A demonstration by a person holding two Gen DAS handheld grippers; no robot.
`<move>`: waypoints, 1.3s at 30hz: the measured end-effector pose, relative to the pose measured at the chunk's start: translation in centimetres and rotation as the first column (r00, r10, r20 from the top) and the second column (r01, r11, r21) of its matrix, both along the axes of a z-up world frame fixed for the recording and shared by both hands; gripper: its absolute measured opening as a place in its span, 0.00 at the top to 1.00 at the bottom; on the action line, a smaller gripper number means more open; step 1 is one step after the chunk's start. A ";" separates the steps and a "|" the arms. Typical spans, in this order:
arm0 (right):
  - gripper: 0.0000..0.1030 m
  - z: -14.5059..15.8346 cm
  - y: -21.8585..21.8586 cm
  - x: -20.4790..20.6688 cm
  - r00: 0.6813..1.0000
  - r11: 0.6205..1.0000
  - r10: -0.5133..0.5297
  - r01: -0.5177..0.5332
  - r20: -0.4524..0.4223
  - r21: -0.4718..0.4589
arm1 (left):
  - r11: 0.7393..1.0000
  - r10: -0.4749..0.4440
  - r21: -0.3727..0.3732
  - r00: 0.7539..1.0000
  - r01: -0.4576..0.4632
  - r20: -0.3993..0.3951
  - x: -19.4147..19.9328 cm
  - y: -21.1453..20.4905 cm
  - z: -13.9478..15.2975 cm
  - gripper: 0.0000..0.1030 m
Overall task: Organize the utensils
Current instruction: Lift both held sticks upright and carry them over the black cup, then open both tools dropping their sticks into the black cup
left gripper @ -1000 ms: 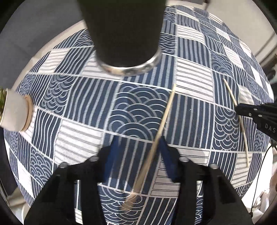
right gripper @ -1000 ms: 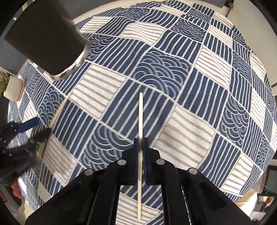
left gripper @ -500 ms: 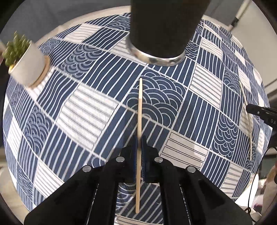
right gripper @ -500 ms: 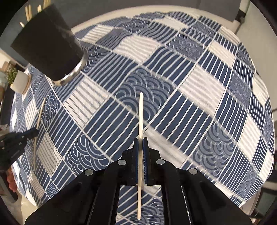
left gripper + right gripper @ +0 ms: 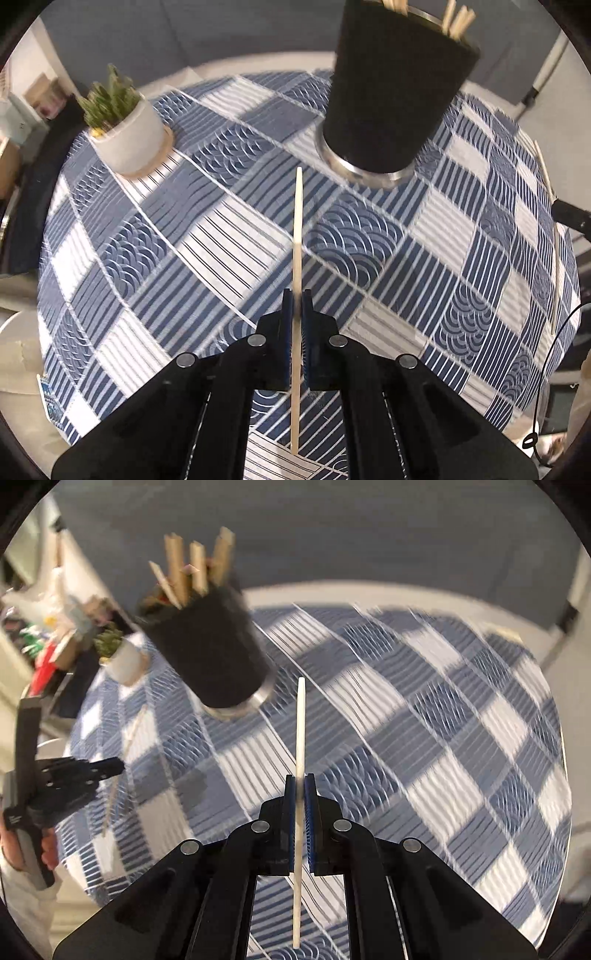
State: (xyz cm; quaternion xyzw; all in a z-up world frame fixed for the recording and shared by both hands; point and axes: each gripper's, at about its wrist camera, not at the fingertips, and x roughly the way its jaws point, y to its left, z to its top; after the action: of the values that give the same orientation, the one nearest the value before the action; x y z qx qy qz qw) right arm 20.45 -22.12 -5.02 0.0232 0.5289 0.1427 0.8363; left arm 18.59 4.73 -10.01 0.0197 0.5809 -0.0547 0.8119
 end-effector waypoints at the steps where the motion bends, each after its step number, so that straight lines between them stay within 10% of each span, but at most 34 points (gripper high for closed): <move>1: 0.95 1.0 0.5 0.4 0.999 0.999 0.033 -0.034 0.027 0.018 | 1.000 0.017 -0.010 1.000 -0.017 0.011 0.3 0.2 0.6 0.96; 12: 0.95 10.1 4.2 6.8 0.924 0.952 0.147 -0.229 0.353 0.203 | 0.980 0.114 -0.188 0.955 -0.063 0.273 3.9 -0.6 10.6 0.96; 22: 0.95 11.5 5.9 11.4 0.868 0.940 0.006 -0.175 0.497 0.293 | 0.923 0.068 -0.366 0.884 0.121 0.463 11.1 -2.5 15.9 0.96; 32: 0.95 8.7 5.5 12.2 0.883 0.956 -0.032 -0.110 0.469 0.272 | 0.887 0.018 -0.395 0.836 0.240 0.549 15.8 -4.4 13.6 0.96; 39: 0.92 8.0 5.3 11.3 0.891 0.967 -0.050 -0.070 0.452 0.244 | 0.910 -0.052 -0.307 0.810 0.279 0.584 15.6 -5.8 12.1 0.90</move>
State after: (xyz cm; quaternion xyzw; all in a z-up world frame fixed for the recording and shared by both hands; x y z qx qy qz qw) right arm 31.75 -16.84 3.00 0.0932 0.2962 0.2151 0.9259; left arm 34.21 -1.03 2.12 -0.0705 0.2895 -0.2294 0.9266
